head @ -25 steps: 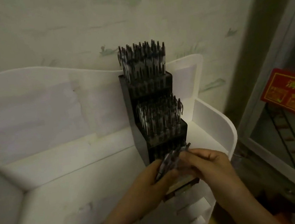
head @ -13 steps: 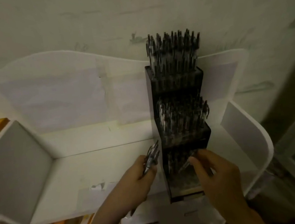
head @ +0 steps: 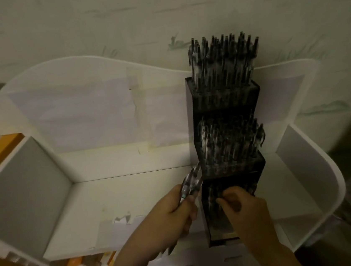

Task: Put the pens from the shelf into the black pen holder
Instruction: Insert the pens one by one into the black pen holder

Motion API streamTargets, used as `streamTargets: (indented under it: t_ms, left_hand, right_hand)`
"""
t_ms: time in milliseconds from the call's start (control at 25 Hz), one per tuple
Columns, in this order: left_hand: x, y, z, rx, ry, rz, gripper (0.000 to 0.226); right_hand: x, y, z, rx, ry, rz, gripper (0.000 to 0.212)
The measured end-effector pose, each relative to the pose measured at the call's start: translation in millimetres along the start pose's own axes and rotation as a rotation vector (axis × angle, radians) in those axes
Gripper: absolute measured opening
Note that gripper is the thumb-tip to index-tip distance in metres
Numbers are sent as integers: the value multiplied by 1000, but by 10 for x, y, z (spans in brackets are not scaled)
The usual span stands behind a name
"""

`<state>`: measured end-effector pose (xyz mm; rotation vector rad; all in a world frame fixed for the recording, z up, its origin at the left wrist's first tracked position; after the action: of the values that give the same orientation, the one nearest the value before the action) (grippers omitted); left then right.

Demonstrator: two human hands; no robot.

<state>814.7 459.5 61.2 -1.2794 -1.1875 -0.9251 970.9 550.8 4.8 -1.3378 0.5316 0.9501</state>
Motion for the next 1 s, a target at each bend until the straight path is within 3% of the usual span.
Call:
streamTargets:
  t_ms: [120, 240, 320, 400, 480, 600, 680, 800, 880, 1000]
  left_hand:
    - [37, 34, 16, -16, 18, -29, 18]
    - [82, 87, 48, -52, 74, 14, 18]
    - [109, 153, 72, -97, 120, 43, 20]
    - [110, 217, 102, -117, 141, 54, 22]
    - [94, 241, 136, -109, 135, 39, 20]
    - [48, 164, 172, -21, 127, 51, 17]
    - [33, 82, 174, 79, 134, 134, 20]
    - [54, 18, 169, 161, 160, 207, 21]
    - [81, 14, 175, 170, 185, 236, 19]
    - [108, 13, 183, 184, 247, 315, 20]
  right_hand:
    - [-60, -93, -7, 22, 39, 58, 26]
    - [-291, -278, -41, 66, -36, 159, 16]
    - [-424, -295, -45, -32, -6, 353, 13]
    - [-462, -271, -34, -166, 109, 535, 9]
    - [-426, -326, -15, -195, 249, 630, 15]
    - [-364, -591, 72, -82, 355, 719, 9]
    - [-332, -813, 145, 44, 311, 752, 10]
    - [-373, -975, 162, 174, 99, 502, 15]
    - [-405, -882, 114, 184, -62, 280, 16]
    - [-284, -628, 48, 156, -145, 124, 22]
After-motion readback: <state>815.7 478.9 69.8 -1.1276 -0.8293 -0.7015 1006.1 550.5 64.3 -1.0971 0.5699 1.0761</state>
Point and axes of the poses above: each hand's wrist, its own z-axis towards the middle knuckle, its own y-axis out of the palm, x = y × z, the point moved 6 cm from there along z, towards the middle knuckle, and after that the axes turned 10 degrees about y, right-handed, at the moved point
